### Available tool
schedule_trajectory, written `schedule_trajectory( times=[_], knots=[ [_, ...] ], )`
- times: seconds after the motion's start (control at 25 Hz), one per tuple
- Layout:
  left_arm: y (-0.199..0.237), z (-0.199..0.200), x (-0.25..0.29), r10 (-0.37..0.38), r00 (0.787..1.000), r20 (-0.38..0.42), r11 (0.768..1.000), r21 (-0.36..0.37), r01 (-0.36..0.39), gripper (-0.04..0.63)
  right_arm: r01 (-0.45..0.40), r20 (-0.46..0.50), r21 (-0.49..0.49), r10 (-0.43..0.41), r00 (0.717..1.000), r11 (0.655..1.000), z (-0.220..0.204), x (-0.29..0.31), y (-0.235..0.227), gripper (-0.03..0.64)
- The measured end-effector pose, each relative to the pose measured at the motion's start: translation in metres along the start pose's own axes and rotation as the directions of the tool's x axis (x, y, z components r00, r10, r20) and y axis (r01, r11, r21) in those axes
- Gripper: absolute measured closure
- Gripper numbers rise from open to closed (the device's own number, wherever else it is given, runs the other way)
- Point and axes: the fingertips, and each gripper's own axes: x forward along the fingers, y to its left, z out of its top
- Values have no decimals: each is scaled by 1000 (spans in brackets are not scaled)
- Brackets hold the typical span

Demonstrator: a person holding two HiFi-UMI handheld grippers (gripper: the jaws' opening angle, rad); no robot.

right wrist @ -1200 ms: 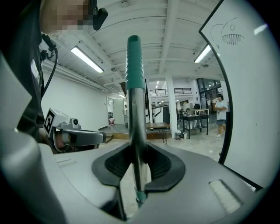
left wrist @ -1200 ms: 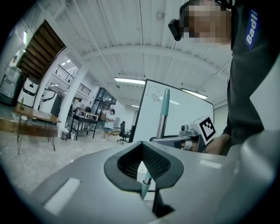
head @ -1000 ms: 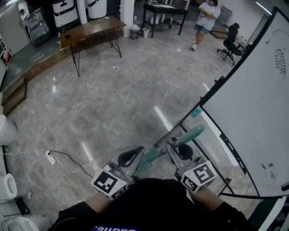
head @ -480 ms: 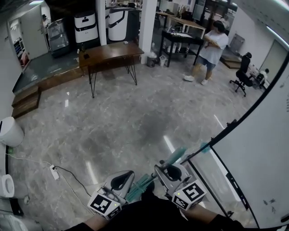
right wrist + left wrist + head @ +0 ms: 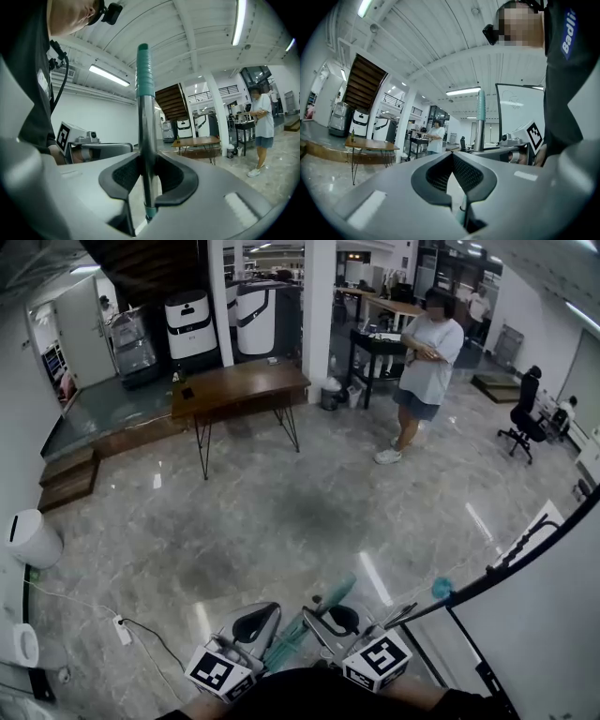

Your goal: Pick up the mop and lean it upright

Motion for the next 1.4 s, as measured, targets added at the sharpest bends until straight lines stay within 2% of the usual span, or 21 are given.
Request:
schedule_trajectory(
  times=[0.16, 0.32, 0.48, 0.72, 0.92, 1.04, 1.12, 1.28, 1.4],
  knots=[
    [30, 8, 36, 13, 1000, 17, 1000, 2, -13, 576, 25, 2, -6, -25, 1000, 1000, 9, 20, -40, 515],
    [63, 22, 69, -31, 997, 65, 1000, 0, 31, 575, 80, 5, -23, -80, 997, 997, 19, 44, -79, 515],
    [109, 9, 102, -105, 994, 18, 994, -18, 106, 577, 186, -3, -19, -186, 983, 982, 23, 79, -126, 515],
    [168, 19, 145, -280, 960, 10, 959, -32, 280, 576, 382, -11, -6, -382, 924, 924, 36, 121, -179, 515],
    [221, 31, 163, -349, 937, 17, 936, -37, 349, 577, 492, 14, -3, -492, 871, 871, 53, 158, -205, 517],
    [250, 32, 177, -351, 936, 5, 935, -52, 351, 577, 515, 25, 12, -515, 857, 857, 61, 180, -225, 517],
    [262, 35, 192, -351, 936, 3, 935, -54, 351, 577, 514, 29, 24, -515, 857, 857, 66, 192, -242, 517],
    [287, 37, 228, -339, 941, 12, 939, -52, 339, 577, 485, 39, 44, -487, 873, 873, 71, 223, -277, 517],
    [310, 32, 258, -313, 950, -11, 949, -40, 313, 576, 439, 47, 59, -442, 896, 897, 74, 253, -307, 517]
  ],
)
